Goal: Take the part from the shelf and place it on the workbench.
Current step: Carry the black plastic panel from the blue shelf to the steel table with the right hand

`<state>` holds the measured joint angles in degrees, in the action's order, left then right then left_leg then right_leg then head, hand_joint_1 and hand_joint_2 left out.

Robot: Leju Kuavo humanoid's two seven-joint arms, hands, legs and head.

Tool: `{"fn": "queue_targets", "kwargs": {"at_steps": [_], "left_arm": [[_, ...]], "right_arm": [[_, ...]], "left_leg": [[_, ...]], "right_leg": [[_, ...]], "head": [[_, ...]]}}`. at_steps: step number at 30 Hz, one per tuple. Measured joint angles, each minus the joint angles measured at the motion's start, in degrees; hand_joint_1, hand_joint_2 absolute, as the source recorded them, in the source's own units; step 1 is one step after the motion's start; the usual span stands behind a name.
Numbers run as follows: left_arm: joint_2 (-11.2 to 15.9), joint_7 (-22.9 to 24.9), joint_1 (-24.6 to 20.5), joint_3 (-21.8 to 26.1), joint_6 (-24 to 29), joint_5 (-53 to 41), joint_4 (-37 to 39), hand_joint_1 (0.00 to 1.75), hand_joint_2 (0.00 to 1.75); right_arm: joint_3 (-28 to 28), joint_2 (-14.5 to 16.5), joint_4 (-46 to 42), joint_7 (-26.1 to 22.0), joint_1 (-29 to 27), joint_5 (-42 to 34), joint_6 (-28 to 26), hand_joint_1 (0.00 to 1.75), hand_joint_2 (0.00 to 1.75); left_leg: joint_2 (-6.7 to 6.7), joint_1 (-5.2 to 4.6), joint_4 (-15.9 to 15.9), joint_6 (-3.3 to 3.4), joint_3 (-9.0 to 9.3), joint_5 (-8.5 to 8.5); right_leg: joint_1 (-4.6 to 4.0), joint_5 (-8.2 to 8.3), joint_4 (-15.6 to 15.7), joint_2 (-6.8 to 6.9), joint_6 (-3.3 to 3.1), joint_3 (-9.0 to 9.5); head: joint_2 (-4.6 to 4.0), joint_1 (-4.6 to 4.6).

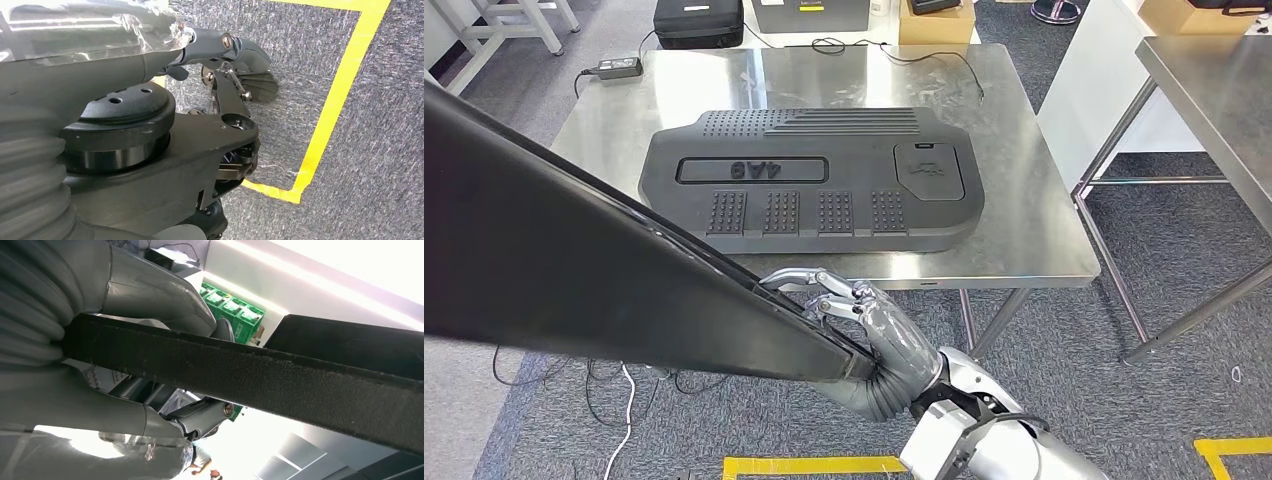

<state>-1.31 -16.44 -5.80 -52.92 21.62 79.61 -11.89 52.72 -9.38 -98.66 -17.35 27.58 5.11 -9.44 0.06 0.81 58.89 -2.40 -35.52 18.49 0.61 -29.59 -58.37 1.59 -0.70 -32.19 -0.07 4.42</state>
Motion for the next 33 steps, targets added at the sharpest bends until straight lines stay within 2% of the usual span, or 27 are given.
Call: {"fn": "queue_targets", "kwargs": {"at_steps": [25, 30, 33], "left_arm": [[0.00, 0.07, 0.00, 0.00, -0.22, -0.01, 0.00, 0.00, 1.75], [0.01, 0.07, 0.00, 0.00, -0.24, -0.07, 0.00, 0.00, 1.75], [0.05, 0.07, 0.01, 0.00, -0.27, -0.20, 0.00, 0.00, 1.75]], "right_arm": [[0.02, 0.33, 0.28, -0.02, 0.00, 0.00, 0.19, 1.75, 1.75], [0.19, 0.44, 0.34, -0.02, 0.00, 0.02, 0.26, 1.75, 1.75], [0.42, 0.48, 0.35, -0.02, 0.01, 0.02, 0.26, 1.75, 1.75]], "left_leg": [[-0.01, -0.09, 0.05, 0.03, -0.01, 0.02], [-0.01, -0.20, 0.29, 0.22, -0.09, 0.15], [-0.02, -0.33, 0.49, 0.58, -0.26, 0.32]], "right_leg": [[0.20, 0.01, 0.03, 0.06, 0.02, 0.02], [0.45, 0.05, 0.04, 0.15, 0.14, 0.04], [0.60, 0.10, 0.13, 0.27, 0.47, 0.05]], "head": [[0.00, 0.24], [0.00, 0.35], [0.00, 0.39]]}}
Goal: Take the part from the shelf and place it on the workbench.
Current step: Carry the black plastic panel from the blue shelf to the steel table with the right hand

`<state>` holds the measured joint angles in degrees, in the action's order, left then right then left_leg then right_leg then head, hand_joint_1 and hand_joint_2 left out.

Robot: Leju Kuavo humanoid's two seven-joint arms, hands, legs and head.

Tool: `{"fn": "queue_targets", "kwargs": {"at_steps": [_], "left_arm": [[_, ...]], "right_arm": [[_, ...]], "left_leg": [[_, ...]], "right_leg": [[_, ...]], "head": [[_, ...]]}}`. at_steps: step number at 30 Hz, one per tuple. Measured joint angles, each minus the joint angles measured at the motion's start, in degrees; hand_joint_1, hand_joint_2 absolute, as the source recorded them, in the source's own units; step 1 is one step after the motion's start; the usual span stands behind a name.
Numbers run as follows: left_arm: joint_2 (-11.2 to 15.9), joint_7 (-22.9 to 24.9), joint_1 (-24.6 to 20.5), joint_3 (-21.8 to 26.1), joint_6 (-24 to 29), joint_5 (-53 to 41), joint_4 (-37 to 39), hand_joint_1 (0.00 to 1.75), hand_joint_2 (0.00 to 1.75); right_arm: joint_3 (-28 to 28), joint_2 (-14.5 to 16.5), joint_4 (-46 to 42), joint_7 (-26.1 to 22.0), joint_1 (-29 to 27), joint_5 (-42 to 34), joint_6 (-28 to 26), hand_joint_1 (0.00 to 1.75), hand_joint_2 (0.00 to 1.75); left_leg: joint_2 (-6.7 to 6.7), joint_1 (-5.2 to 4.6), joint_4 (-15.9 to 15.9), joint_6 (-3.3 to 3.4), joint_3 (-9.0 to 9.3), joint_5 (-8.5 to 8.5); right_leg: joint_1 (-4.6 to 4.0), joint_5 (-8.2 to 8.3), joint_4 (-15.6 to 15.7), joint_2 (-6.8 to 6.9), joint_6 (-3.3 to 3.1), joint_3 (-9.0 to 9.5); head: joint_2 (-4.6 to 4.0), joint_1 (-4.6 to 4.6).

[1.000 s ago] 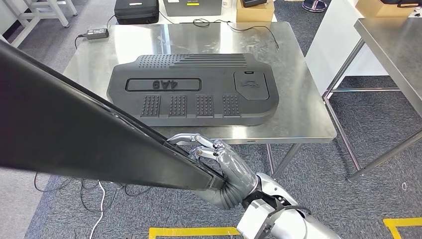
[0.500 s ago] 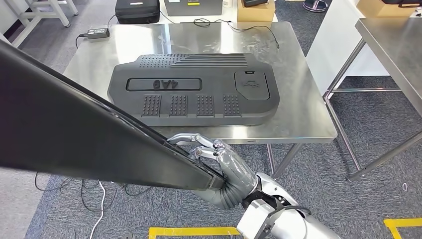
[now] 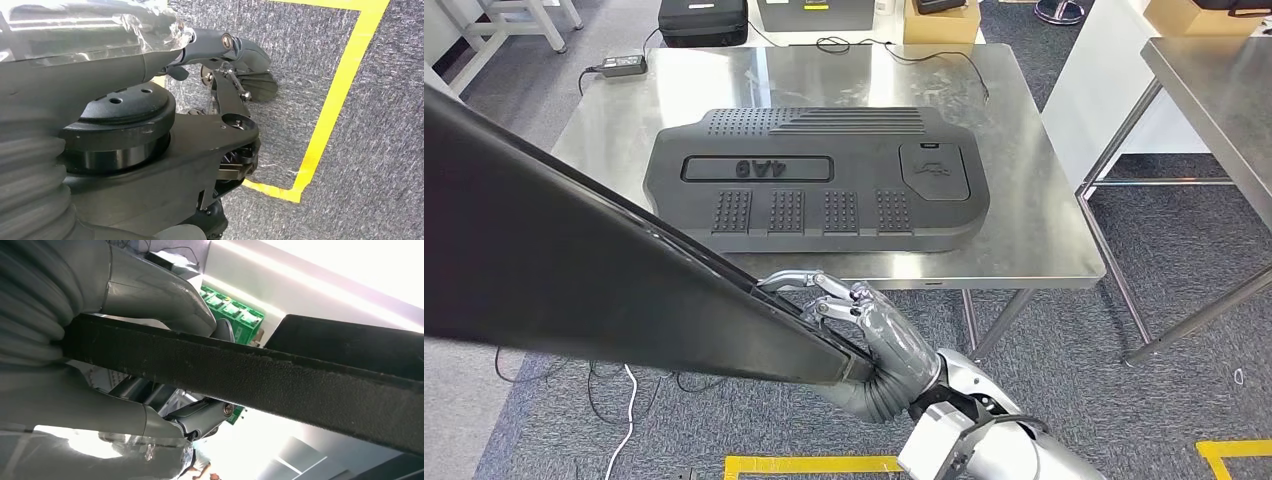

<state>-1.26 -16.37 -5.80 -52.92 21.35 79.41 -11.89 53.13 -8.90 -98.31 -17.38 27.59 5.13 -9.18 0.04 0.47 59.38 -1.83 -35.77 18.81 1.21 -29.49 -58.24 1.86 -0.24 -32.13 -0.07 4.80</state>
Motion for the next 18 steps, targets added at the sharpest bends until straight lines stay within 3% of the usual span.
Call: {"fn": "queue_targets", "kwargs": {"at_steps": [2, 4, 5, 7, 8, 9, 10, 12, 13, 15, 18], "left_arm": [[0.02, 0.00, 0.02, 0.00, -0.02, -0.09, 0.00, 0.00, 1.75], [0.02, 0.00, 0.01, 0.00, -0.05, -0.13, 0.00, 0.00, 1.75], [0.02, 0.00, -0.02, 0.00, -0.08, -0.14, 0.00, 0.00, 1.75], [0.02, 0.00, -0.07, 0.00, -0.10, -0.16, 0.00, 0.00, 1.75], [0.02, 0.00, -0.05, 0.00, -0.10, -0.16, 0.00, 0.00, 1.75], [0.02, 0.00, -0.02, 0.00, -0.10, -0.16, 0.00, 0.00, 1.75], [0.02, 0.00, 0.01, 0.00, -0.10, -0.16, 0.00, 0.00, 1.75], [0.02, 0.00, 0.00, 0.00, -0.10, -0.16, 0.00, 0.00, 1.75], [0.04, 0.00, -0.04, 0.00, -0.10, -0.16, 0.01, 0.00, 1.75], [0.10, 0.00, -0.08, 0.00, -0.10, -0.17, 0.01, 0.00, 1.75], [0.13, 0.00, -0.08, 0.00, -0.10, -0.17, 0.01, 0.00, 1.75]], "right_arm": [[0.06, 0.11, 0.01, 0.00, 0.01, 0.01, 0.00, 1.75, 1.75], [0.08, 0.22, 0.05, -0.01, 0.08, 0.02, 0.00, 1.75, 1.75], [0.08, 0.22, 0.09, -0.01, 0.11, 0.02, 0.00, 1.75, 1.75], [0.13, 0.18, 0.19, -0.02, 0.10, 0.01, 0.00, 1.75, 1.75], [0.16, 0.16, 0.23, -0.02, 0.06, 0.01, 0.00, 1.75, 1.75], [0.20, 0.16, 0.26, -0.02, 0.02, 0.01, 0.00, 1.75, 1.75], [0.23, 0.16, 0.27, -0.02, 0.02, 0.02, 0.00, 1.75, 1.75], [0.26, 0.16, 0.28, -0.02, 0.04, 0.09, -0.01, 1.75, 1.75], [0.28, 0.17, 0.30, -0.02, 0.05, 0.13, -0.01, 1.75, 1.75], [0.31, 0.21, 0.34, -0.03, 0.04, 0.17, -0.05, 1.75, 1.75], [0.33, 0.28, 0.37, -0.05, 0.06, 0.21, -0.09, 1.75, 1.75]], "left_leg": [[0.03, 0.13, -0.50, 0.51, 0.22, -0.15], [0.10, 0.49, -1.59, 1.13, 0.96, -0.59], [0.13, 0.68, -2.02, 1.39, 1.30, -0.75], [0.20, 0.64, -2.13, 1.61, 1.43, -0.69], [0.27, 0.65, -2.10, 1.58, 1.45, -0.57], [0.36, 0.69, -2.04, 1.47, 1.50, -0.45], [0.47, 0.78, -1.91, 1.26, 1.60, -0.28], [0.70, 1.06, -1.35, 0.55, 1.82, 0.29], [0.78, 1.07, -0.94, 0.09, 1.78, 0.64], [0.84, 0.91, -0.46, -0.71, 1.64, 1.12], [0.82, 1.09, -0.30, -1.64, 1.94, 1.52]], "right_leg": [[0.05, -0.02, 0.18, 0.10, 0.36, 0.20], [0.00, -1.18, -1.36, -0.41, 0.60, -0.21], [-0.01, -2.58, -3.82, -0.85, 0.65, -1.29], [0.08, -5.85, -11.29, -1.50, 0.71, -5.17], [0.14, -6.69, -14.40, -1.60, 0.80, -6.99], [0.22, -6.47, -15.77, -1.63, 0.88, -7.99], [0.33, -5.07, -14.75, -1.63, 0.97, -7.81], [0.63, -0.83, -7.58, -1.65, 1.19, -4.74], [0.62, 0.46, -4.19, -1.79, 1.18, -3.25], [0.53, 0.70, -1.53, -2.06, 0.66, -2.13], [0.26, 0.28, -1.62, -2.12, -0.75, -1.98]], "head": [[0.00, 0.06], [0.00, 0.43], [0.00, 0.72], [0.01, 1.30], [0.02, 1.49], [0.02, 1.65], [0.02, 1.73], [0.03, 1.95], [0.03, 2.20], [0.04, 2.35], [0.04, 1.41]]}}
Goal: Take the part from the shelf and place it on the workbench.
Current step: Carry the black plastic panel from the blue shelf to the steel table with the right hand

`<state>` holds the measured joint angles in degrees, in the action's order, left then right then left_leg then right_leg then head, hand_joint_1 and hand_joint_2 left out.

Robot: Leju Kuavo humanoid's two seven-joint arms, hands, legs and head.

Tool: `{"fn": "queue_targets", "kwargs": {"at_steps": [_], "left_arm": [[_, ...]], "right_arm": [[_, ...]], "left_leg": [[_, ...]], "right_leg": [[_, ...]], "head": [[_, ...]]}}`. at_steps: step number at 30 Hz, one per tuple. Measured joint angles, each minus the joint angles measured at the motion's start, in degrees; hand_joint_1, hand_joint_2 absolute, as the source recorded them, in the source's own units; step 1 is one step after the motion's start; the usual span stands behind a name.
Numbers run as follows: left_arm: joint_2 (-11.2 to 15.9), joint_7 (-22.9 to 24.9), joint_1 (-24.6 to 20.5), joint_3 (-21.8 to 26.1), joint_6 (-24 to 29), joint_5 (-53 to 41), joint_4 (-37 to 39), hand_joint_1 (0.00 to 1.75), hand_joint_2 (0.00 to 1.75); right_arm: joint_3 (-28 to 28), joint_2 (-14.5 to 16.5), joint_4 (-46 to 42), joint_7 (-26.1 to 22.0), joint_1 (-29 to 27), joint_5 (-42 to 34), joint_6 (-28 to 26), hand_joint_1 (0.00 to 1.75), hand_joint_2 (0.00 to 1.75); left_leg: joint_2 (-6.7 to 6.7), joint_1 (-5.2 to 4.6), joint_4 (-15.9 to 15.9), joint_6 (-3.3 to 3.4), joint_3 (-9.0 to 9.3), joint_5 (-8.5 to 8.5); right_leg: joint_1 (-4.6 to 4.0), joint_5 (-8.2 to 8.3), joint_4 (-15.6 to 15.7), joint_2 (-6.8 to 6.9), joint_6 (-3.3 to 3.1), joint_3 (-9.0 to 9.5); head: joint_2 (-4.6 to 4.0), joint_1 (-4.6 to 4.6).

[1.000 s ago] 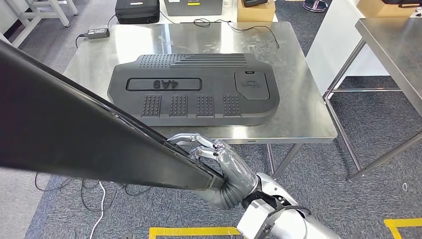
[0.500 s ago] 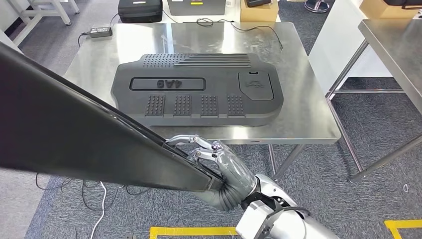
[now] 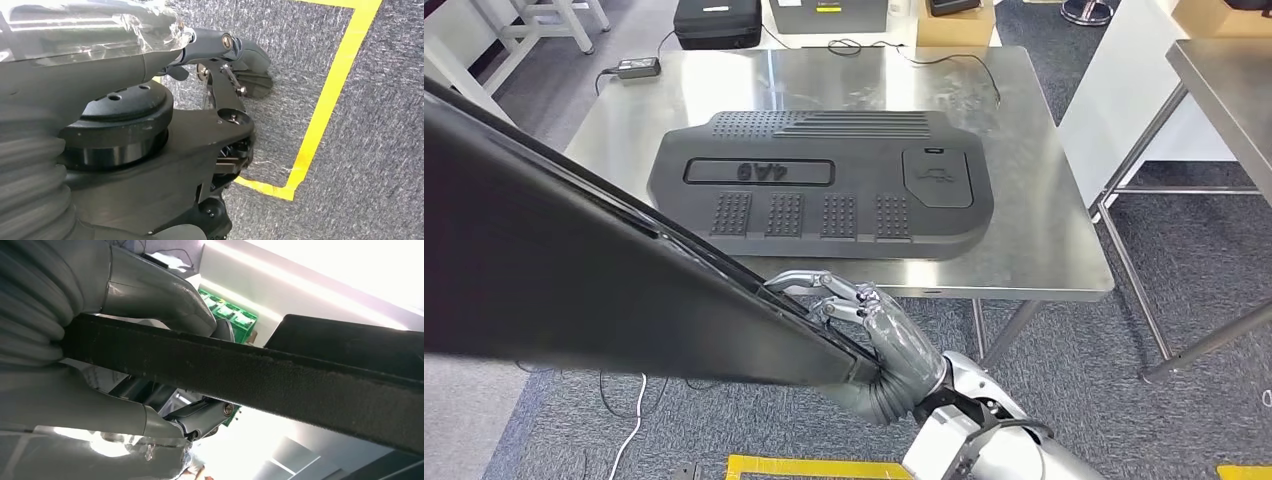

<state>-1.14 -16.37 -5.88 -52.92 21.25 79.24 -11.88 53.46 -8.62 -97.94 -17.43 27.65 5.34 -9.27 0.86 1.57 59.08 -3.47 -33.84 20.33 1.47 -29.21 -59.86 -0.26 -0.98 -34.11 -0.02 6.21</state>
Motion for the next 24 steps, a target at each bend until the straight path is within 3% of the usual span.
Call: {"fn": "queue_targets", "kwargs": {"at_steps": [2, 5, 6, 7, 8, 10, 12, 15, 17, 21, 22, 23, 24], "left_arm": [[0.00, 0.00, -0.03, 0.00, 0.00, -0.01, -0.01, 0.00, 1.75], [0.00, 0.00, 0.03, -0.01, 0.00, -0.01, -0.01, 0.00, 1.75], [0.00, 0.00, 0.08, -0.01, 0.00, -0.01, -0.01, 0.00, 1.75], [0.00, 0.00, 0.12, -0.02, 0.00, -0.01, -0.01, 0.00, 1.75], [0.00, 0.00, 0.14, -0.02, 0.00, -0.01, -0.01, 0.00, 1.75], [0.11, 0.00, 0.15, -0.02, 0.00, -0.01, 0.02, 0.00, 1.75], [0.29, 0.00, 0.14, -0.02, 0.00, -0.01, 0.07, 0.00, 1.75], [0.37, -0.01, 0.24, -0.02, 0.00, 0.01, 0.10, 0.00, 1.75], [0.38, -0.02, 0.29, -0.02, 0.00, 0.00, 0.11, 0.00, 1.75], [0.38, -0.01, 0.21, -0.02, -0.01, -0.01, 0.10, 0.00, 1.75], [0.37, -0.02, 0.25, -0.02, -0.02, 0.00, 0.10, 0.00, 1.75], [0.37, -0.01, 0.28, -0.02, -0.02, 0.00, 0.10, 0.00, 1.75], [0.37, -0.01, 0.28, -0.02, -0.02, 0.00, 0.10, 0.00, 1.75]], "right_arm": [[0.00, 0.10, 0.00, -0.01, 0.02, 0.01, 0.00, 1.75, 1.75], [0.02, 0.16, 0.03, -0.01, 0.00, 0.01, 0.00, 1.75, 1.75], [0.03, 0.16, 0.04, -0.01, -0.01, 0.01, 0.00, 1.75, 1.75], [0.04, 0.16, 0.04, -0.01, -0.01, 0.01, 0.00, 1.75, 1.75], [0.04, 0.17, 0.04, -0.01, -0.01, 0.01, 0.00, 1.75, 1.75], [0.04, 0.18, 0.05, -0.01, 0.01, 0.01, 0.00, 1.75, 1.75], [0.04, 0.19, 0.08, -0.02, 0.04, 0.01, 0.00, 1.75, 1.75], [0.04, 0.19, 0.09, -0.03, 0.07, 0.02, 0.00, 1.75, 1.75], [0.04, 0.19, 0.09, -0.03, 0.21, 0.03, 0.00, 1.75, 1.75], [0.06, 0.13, 0.19, -0.03, 0.21, 0.05, 0.00, 1.75, 1.75], [0.07, 0.12, 0.21, -0.03, 0.17, 0.05, 0.00, 1.75, 1.75], [0.07, 0.12, 0.22, -0.03, 0.17, 0.05, 0.00, 1.75, 1.75], [0.07, 0.12, 0.22, -0.03, 0.17, 0.05, 0.00, 1.75, 1.75]], "left_leg": [[-0.23, 0.09, 3.29, -0.39, -1.20, 1.73], [-0.43, -0.19, 14.81, -0.27, -7.43, 5.98], [-0.43, -0.32, 17.14, -0.05, -9.09, 6.14], [-0.43, -0.50, 17.28, 0.30, -9.73, 5.14], [-0.43, -0.77, 15.09, 0.82, -9.21, 3.06], [-0.51, -1.52, 7.65, 2.31, -6.38, -1.59], [-0.77, -2.24, 2.51, 3.49, -4.30, -3.16], [-0.75, -2.24, 0.03, 4.06, -2.85, -2.53], [-0.51, -1.89, -1.28, 4.33, -1.15, -2.34], [-0.32, -1.69, -1.77, 4.32, 0.81, -1.06], [-0.30, -1.63, -1.69, 4.16, 1.32, -0.52], [-0.28, -1.55, -1.58, 3.98, 1.95, 0.05], [-0.26, -1.46, -1.45, 3.77, 2.63, 0.67]], "right_leg": [[-0.07, -0.25, 0.10, 0.16, -0.87, 0.51], [-0.56, -0.98, 0.12, 0.40, -1.71, 1.30], [-0.78, -1.28, 0.11, 0.41, -1.84, 1.63], [-0.99, -1.62, 0.11, 0.39, -1.92, 2.04], [-1.19, -2.01, 0.12, 0.37, -1.97, 2.60], [-1.54, -2.94, 0.19, 0.41, -1.98, 3.85], [-1.53, -3.62, 0.54, 0.56, -1.68, 4.58], [-1.30, -3.14, 0.29, 0.89, -0.78, 5.06], [-1.27, -3.44, -2.58, 0.75, -0.26, 3.95], [-0.82, -7.28, -13.35, 0.46, 0.69, -4.34], [-0.71, -7.04, -13.77, 0.47, 0.87, -5.74], [-0.62, -5.42, -12.05, 0.48, 0.98, -5.97], [-0.55, -2.79, -8.85, 0.48, 1.02, -5.36]], "head": [[0.00, -0.72], [0.00, -1.30], [0.00, -1.28], [0.00, -1.30], [0.00, -1.32], [0.00, -1.24], [0.00, -0.99], [0.00, -1.03], [0.00, -0.72], [0.00, 0.18], [0.00, 0.36], [0.00, 0.46], [0.00, 0.53]]}}
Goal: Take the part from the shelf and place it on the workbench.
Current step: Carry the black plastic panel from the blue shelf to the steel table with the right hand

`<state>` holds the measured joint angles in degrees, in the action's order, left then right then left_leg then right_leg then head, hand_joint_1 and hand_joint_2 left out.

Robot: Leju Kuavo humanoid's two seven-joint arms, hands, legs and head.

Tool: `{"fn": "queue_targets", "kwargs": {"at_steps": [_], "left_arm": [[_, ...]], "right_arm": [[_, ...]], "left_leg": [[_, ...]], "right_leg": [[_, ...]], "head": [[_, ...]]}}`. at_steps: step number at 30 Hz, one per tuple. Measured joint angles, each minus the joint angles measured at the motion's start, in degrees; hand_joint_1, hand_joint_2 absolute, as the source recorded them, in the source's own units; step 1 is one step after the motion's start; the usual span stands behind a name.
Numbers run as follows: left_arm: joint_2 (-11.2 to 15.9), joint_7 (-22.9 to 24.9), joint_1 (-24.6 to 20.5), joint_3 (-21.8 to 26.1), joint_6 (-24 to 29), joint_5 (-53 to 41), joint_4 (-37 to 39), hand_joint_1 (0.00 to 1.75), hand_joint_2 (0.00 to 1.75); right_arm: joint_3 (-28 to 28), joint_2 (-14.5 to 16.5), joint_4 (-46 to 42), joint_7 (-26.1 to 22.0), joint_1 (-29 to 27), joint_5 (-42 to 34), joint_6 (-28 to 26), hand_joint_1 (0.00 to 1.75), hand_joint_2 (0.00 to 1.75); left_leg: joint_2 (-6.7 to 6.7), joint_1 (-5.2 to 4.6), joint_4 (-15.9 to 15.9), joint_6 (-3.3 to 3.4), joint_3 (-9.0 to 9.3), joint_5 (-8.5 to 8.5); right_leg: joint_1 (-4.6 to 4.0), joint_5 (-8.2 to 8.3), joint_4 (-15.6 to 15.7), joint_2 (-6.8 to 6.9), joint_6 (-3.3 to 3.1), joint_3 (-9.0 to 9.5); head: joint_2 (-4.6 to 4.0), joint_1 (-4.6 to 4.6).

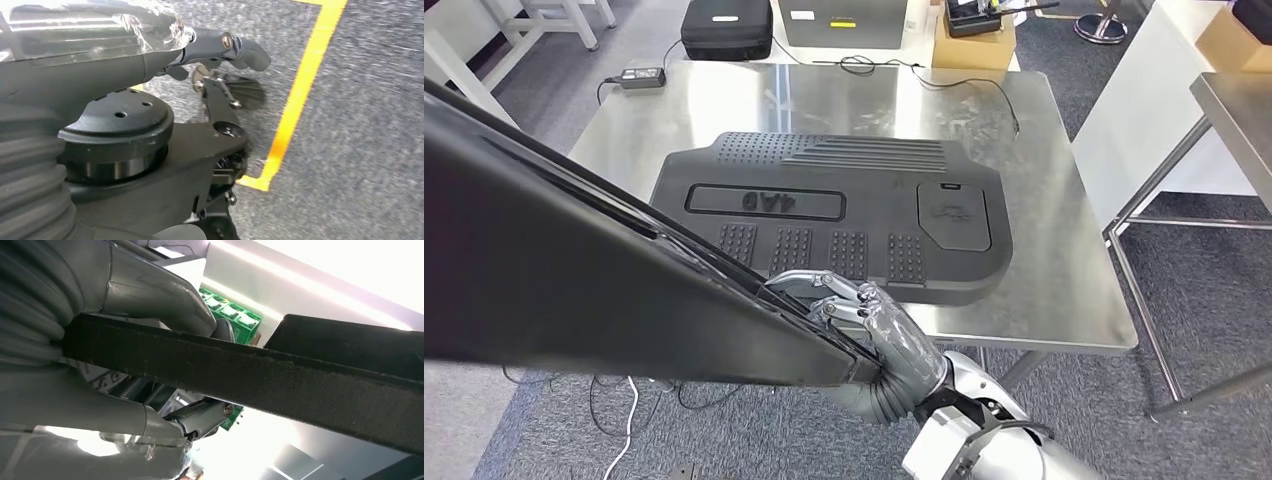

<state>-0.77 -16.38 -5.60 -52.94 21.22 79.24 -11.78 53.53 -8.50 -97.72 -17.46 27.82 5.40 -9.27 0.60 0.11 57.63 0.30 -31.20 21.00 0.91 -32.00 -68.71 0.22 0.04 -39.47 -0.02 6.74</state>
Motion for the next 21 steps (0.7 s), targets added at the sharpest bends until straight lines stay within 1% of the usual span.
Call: {"fn": "queue_targets", "kwargs": {"at_steps": [1, 2, 3, 4, 5, 6, 7, 8, 9, 11, 12, 13, 14, 15, 16, 17, 18, 19, 20, 21], "left_arm": [[0.00, 0.00, -0.01, 0.00, 0.00, 0.00, 0.01, 0.00, 1.75], [0.00, 0.00, -0.06, 0.00, 0.00, -0.01, 0.02, 0.00, 1.75], [0.00, 0.00, -0.11, 0.00, 0.00, -0.01, 0.02, 0.00, 1.75], [0.00, -0.03, -0.12, -0.01, 0.01, -0.01, 0.03, 0.00, 1.75], [0.00, -0.11, -0.14, -0.02, 0.04, -0.03, 0.03, 0.00, 1.75], [0.00, -0.26, -0.14, -0.04, 0.12, -0.04, 0.03, 0.00, 1.75], [0.00, -0.49, -0.17, -0.09, 0.24, -0.07, 0.04, 0.00, 1.75], [0.00, -0.71, -0.25, -0.17, 0.41, -0.09, 0.04, 0.00, 1.75], [0.00, -0.88, -0.34, -0.26, 0.60, -0.10, 0.04, 0.00, 1.75], [0.00, -1.05, -0.38, -0.45, 0.91, -0.11, 0.04, 0.00, 1.75], [0.00, -1.07, -0.33, -0.54, 1.01, -0.12, 0.04, 0.00, 1.75], [0.00, -1.09, -0.28, -0.65, 1.11, -0.13, 0.04, 0.00, 1.75], [0.00, -1.09, -0.25, -0.75, 1.20, -0.14, 0.04, 0.00, 1.75], [0.00, -1.09, -0.26, -0.84, 1.28, -0.15, 0.04, 0.00, 1.75], [0.00, -1.10, -0.27, -0.89, 1.37, -0.16, 0.04, 0.00, 1.75], [0.00, -1.10, -0.28, -0.90, 1.42, -0.16, 0.04, 0.00, 1.75], [0.00, -1.10, -0.31, -0.91, 1.48, -0.16, 0.04, 0.00, 1.75], [0.00, -1.10, -0.33, -0.92, 1.53, -0.16, 0.04, 0.00, 1.75], [0.00, -1.10, -0.33, -0.94, 1.58, -0.15, 0.04, 0.00, 1.75], [-0.01, -1.10, -0.32, -0.96, 1.64, -0.15, 0.04, 0.00, 1.75]], "right_arm": [[0.00, -0.01, 0.03, -0.01, -0.02, 0.00, 0.00, 1.75, 1.75], [0.01, -0.01, 0.08, -0.01, -0.02, -0.01, 0.00, 1.75, 1.75], [0.01, -0.02, 0.12, -0.01, -0.02, -0.02, 0.00, 1.75, 1.75], [0.02, -0.01, 0.16, -0.03, 0.00, -0.03, 0.00, 1.75, 1.75], [0.02, 0.03, 0.17, -0.04, 0.05, -0.04, 0.00, 1.75, 1.75], [0.02, 0.09, 0.17, -0.06, 0.08, -0.04, 0.00, 1.75, 1.75], [0.02, 0.16, 0.17, -0.08, 0.13, -0.07, 0.00, 1.75, 1.75], [0.02, 0.25, 0.17, -0.09, 0.18, -0.09, 0.00, 1.75, 1.75], [0.02, 0.31, 0.17, -0.10, 0.22, -0.12, 0.00, 1.75, 1.75], [0.02, 0.37, 0.22, -0.11, 0.27, -0.22, 0.00, 1.75, 1.75], [0.03, 0.37, 0.26, -0.11, 0.25, -0.26, 0.00, 1.75, 1.75], [0.03, 0.37, 0.30, -0.11, 0.25, -0.31, 0.00, 1.75, 1.75], [0.04, 0.37, 0.34, -0.13, 0.24, -0.34, 0.00, 1.75, 1.75], [0.04, 0.38, 0.35, -0.15, 0.24, -0.37, 0.00, 1.75, 1.75], [0.04, 0.39, 0.38, -0.17, 0.25, -0.42, 0.00, 1.75, 1.75], [0.04, 0.43, 0.40, -0.22, 0.26, -0.48, 0.00, 1.75, 1.75], [0.04, 0.46, 0.46, -0.28, 0.29, -0.58, 0.00, 1.75, 1.75], [0.05, 0.51, 0.55, -0.35, 0.31, -0.70, 0.00, 1.75, 1.75], [0.05, 0.56, 0.62, -0.43, 0.35, -0.81, 0.00, 1.75, 1.75], [0.06, 0.59, 0.70, -0.50, 0.39, -0.91, 0.00, 1.75, 1.75]], "left_leg": [[0.00, 0.08, 0.10, -0.28, 0.53, 0.68], [0.02, 0.11, 0.22, -0.59, 0.96, 1.23], [0.01, 0.13, 0.26, -0.94, 1.14, 1.63], [-0.01, 0.12, 0.38, -1.36, 1.27, 1.86], [0.00, 0.10, 0.44, -1.72, 1.55, 1.92], [-0.03, 0.10, 0.61, -2.07, 1.77, 2.07], [-0.06, 0.11, 1.45, -2.41, 1.83, 2.24], [-0.09, 0.17, 3.11, -2.72, 1.24, 2.73], [-0.12, 0.28, 5.87, -3.05, -0.09, 3.69], [-0.16, 0.50, 13.11, -3.59, -4.48, 6.65], [-0.16, 0.58, 15.86, -3.68, -6.57, 7.79], [-0.16, 0.60, 17.00, -3.68, -7.92, 7.92], [-0.16, 0.61, 16.04, -3.62, -8.21, 6.69], [-0.17, 0.58, 13.40, -3.45, -7.60, 4.54], [-0.20, 0.51, 9.36, -3.20, -6.30, 1.70], [-0.24, 0.40, 5.79, -2.92, -5.17, -0.28], [-0.32, 0.24, 3.18, -2.62, -4.44, -1.22], [-0.41, 0.07, 1.62, -2.27, -4.08, -1.73], [-0.43, -0.07, 1.40, -1.99, -4.14, -1.42], [-0.39, -0.04, 1.19, -2.02, -3.98, -1.60]], "right_leg": [[0.02, 2.89, 3.48, -0.01, -0.09, 0.87], [-0.13, 4.68, 6.46, -0.01, -0.25, 1.51], [-0.27, 5.86, 8.13, -0.02, -0.63, 1.83], [-0.47, 6.15, 8.78, -0.07, -1.15, 1.84], [-0.62, 5.95, 9.00, -0.11, -1.68, 1.87], [-0.51, 6.18, 9.06, -0.16, -2.19, 2.24], [-0.43, 6.06, 9.30, -0.17, -2.58, 2.72], [-0.32, 5.91, 9.47, -0.11, -2.90, 3.22], [-0.23, 5.72, 9.62, -0.05, -3.16, 3.64], [-0.34, 5.28, 9.66, 0.00, -3.51, 3.99], [-0.40, 5.08, 9.66, -0.05, -3.57, 4.10], [-0.46, 4.87, 9.65, -0.13, -3.59, 4.28], [-0.51, 4.65, 9.65, -0.20, -3.59, 4.56], [-0.55, 4.40, 9.65, -0.26, -3.55, 4.95], [-0.58, 4.13, 9.67, -0.27, -3.48, 5.37], [-0.62, 3.91, 9.66, -0.26, -3.37, 5.76], [-0.67, 3.70, 9.64, -0.24, -3.18, 5.95], [-0.69, 3.49, 9.62, -0.19, -2.89, 6.05], [-0.71, 3.33, 9.64, -0.13, -2.56, 6.12], [-0.82, 3.05, 9.59, -0.09, -2.55, 6.13]], "head": [[0.00, 0.13], [0.00, 0.27], [0.00, 0.36], [0.00, 0.34], [0.00, 0.21], [0.00, 0.03], [0.00, -0.23], [0.00, -0.60], [0.00, -0.98], [0.00, -1.40], [0.00, -1.38], [0.00, -1.33], [0.00, -1.38], [0.00, -1.46], [0.00, -1.51], [0.00, -1.52], [0.00, -1.55], [0.00, -1.55], [0.00, -1.52], [0.00, -1.51]]}}
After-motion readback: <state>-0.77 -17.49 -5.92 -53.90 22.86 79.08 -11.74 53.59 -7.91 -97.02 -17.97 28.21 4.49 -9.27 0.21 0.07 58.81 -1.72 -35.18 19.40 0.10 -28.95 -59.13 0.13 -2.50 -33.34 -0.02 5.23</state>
